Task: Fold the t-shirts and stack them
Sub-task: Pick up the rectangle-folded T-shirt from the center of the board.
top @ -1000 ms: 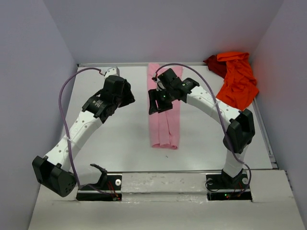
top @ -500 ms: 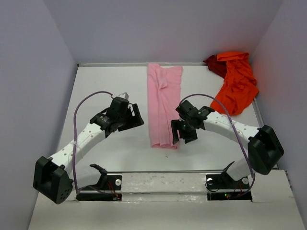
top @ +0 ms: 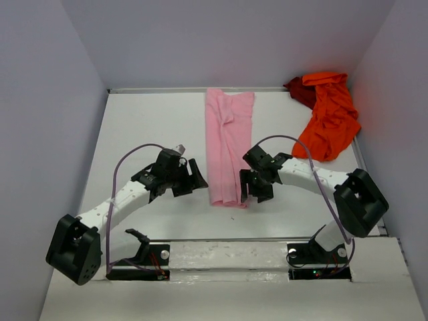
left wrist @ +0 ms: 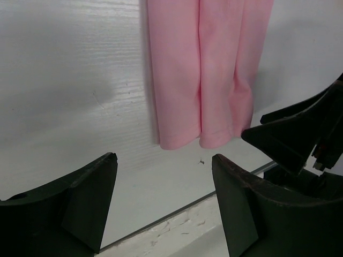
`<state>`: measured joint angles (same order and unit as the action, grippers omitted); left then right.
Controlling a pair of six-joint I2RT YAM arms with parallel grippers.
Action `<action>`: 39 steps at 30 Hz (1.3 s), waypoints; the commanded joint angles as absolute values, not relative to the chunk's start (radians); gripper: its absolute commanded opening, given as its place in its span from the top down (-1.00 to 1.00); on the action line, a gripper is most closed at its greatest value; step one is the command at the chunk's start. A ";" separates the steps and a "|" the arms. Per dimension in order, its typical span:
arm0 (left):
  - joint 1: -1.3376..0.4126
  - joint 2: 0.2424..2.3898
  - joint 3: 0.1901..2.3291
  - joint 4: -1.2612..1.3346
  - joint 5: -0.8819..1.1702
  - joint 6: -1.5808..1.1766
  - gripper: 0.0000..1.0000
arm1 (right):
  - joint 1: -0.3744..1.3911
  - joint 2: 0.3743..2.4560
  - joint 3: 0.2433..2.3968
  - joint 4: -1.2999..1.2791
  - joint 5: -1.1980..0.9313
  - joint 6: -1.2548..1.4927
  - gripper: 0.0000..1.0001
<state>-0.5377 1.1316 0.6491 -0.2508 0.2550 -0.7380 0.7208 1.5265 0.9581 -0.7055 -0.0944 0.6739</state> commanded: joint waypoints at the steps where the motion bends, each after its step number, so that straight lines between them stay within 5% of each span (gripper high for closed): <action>1: -0.548 1.127 0.620 -0.160 0.337 -0.741 -0.60 | 0.726 1.577 0.971 -0.632 -0.048 0.699 -0.42; 39: -0.670 1.397 0.643 -0.106 0.311 -0.710 -0.54 | 0.726 1.646 1.028 -0.623 -0.061 0.701 -0.33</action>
<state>-0.6556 1.3781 0.6174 -0.1371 0.3141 -0.7078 0.7208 1.6447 1.0283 -0.6605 -0.0498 0.6891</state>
